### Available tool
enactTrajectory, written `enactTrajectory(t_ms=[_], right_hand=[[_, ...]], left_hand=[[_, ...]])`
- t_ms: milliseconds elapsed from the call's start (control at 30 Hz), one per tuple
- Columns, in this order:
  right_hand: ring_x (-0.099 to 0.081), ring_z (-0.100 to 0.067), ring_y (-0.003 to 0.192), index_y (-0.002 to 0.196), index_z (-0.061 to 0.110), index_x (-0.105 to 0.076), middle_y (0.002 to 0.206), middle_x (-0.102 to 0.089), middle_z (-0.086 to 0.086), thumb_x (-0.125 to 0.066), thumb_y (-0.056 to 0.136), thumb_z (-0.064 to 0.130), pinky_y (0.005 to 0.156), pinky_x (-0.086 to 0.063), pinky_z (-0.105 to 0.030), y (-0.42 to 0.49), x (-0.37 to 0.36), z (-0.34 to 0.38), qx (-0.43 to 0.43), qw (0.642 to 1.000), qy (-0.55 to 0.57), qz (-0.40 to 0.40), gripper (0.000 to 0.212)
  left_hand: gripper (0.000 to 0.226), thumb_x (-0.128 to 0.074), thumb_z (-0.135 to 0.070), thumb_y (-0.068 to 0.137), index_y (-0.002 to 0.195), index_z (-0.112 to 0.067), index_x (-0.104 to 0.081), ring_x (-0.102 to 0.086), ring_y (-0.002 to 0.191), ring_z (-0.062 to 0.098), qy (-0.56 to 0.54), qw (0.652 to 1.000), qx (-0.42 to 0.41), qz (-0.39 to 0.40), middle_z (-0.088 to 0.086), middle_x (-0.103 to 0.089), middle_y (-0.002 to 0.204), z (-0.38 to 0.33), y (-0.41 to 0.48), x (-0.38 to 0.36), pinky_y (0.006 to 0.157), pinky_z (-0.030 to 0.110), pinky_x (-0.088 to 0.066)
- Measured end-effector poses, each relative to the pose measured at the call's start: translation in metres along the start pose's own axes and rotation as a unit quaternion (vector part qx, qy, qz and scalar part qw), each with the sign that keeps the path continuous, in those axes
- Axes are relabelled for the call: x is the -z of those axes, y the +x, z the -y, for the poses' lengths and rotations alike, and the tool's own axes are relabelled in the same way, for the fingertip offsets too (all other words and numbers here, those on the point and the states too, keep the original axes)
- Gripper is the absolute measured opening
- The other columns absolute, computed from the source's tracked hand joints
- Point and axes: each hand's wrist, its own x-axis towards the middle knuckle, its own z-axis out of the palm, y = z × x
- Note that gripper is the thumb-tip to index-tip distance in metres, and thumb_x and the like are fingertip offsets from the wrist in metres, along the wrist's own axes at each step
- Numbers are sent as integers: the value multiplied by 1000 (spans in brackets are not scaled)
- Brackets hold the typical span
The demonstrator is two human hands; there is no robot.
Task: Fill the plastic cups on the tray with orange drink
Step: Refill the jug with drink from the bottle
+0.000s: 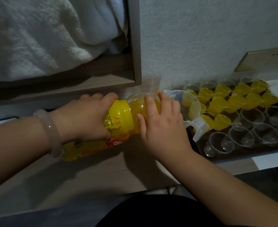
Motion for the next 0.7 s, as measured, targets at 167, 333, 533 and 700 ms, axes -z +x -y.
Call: enactTrajectory(t_ms=[167,333,533,700], right_hand=[[-50,-39,108,128,11,-53,133,-49,-24,-38,92,41,81,-49,-47,0,0,0,-5,1000,1,0,49],[-51,-39,106,129,9,-54,133,-50,-24,-39,93,40,80,-49,-46,-1,-1,0,-1,1000,-6,-11,49],[-51,-37,108,131,10,-53,136,-49,-22,-41,93,42,81,-49,-45,-2,0,0,5,1000,-14,-6,51],[-51,-38,108,131,10,-53,136,-49,-23,-41,93,45,80,-50,-45,-2,-1,0,-1,1000,-14,-7,53]], left_hand=[[104,-77,-56,54,137,-37,-16,-47,112,29,0,1000,-3,-2,2,-45,127,1,1,1,91,45,-48],[104,-78,-56,54,137,-37,-17,-47,111,27,4,1000,-1,-4,1,-45,126,1,1,2,90,44,-48],[105,-78,-55,56,138,-37,-16,-46,114,26,-1,1000,0,3,0,-44,128,-1,0,4,91,43,-47],[104,-78,-56,55,137,-37,-17,-47,112,28,5,1000,-2,-3,1,-45,126,-2,0,4,91,43,-47]])
